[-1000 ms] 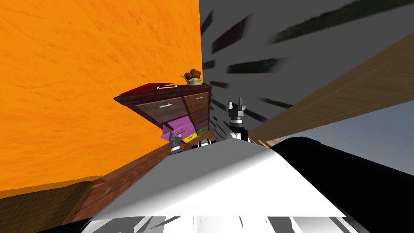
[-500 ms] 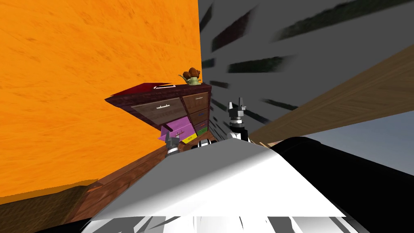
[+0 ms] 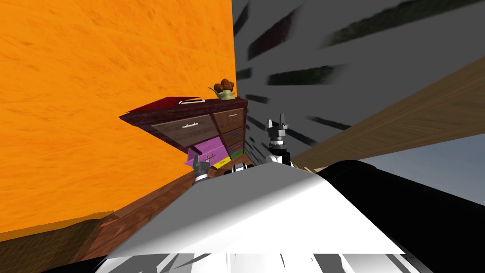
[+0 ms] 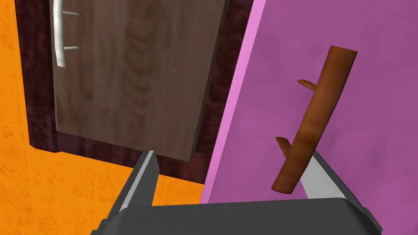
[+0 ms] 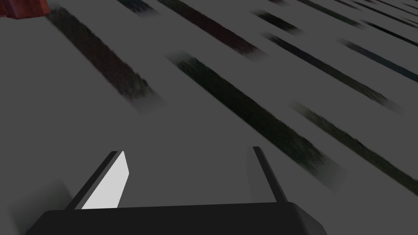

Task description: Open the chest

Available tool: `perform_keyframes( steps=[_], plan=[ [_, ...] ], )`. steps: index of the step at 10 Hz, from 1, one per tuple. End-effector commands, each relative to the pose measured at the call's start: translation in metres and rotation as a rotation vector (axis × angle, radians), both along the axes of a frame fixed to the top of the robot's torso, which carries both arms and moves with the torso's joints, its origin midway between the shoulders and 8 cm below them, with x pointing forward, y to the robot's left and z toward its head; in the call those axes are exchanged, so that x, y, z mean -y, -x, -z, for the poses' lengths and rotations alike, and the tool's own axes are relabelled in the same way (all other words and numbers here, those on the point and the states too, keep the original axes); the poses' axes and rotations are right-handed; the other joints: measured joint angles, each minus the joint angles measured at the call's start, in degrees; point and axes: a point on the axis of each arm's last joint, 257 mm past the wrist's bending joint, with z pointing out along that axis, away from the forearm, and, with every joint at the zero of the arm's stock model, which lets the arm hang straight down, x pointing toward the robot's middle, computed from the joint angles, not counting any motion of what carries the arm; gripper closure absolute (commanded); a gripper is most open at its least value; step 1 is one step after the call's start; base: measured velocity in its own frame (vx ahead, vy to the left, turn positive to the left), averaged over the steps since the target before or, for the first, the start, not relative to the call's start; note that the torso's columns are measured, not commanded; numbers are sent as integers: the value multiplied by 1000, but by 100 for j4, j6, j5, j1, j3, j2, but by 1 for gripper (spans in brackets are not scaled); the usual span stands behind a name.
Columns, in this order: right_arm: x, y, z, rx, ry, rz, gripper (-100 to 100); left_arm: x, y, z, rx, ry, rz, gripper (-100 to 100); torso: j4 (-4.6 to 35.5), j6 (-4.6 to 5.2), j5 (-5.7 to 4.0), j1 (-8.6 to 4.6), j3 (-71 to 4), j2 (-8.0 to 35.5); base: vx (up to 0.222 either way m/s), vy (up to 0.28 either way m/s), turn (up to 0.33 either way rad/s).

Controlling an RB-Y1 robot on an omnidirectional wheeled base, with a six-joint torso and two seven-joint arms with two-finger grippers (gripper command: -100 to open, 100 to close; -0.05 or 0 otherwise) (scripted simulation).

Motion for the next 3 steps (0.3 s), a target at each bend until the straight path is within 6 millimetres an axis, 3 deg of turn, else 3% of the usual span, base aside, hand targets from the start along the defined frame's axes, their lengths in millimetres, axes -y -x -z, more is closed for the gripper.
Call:
perform_keyframes(
  steps=[1, 3],
  plan=[
    [0, 0, 0, 0, 0, 0, 0, 0, 0, 1, -2, 0, 0, 0, -3, 0, 2, 3, -3, -6, 0, 0, 0],
    [0, 0, 0, 0, 0, 0, 0, 0, 0, 2, -5, 0, 0, 0, -8, 0, 5, 5, -5, -11, 0, 0, 0]
  ],
)
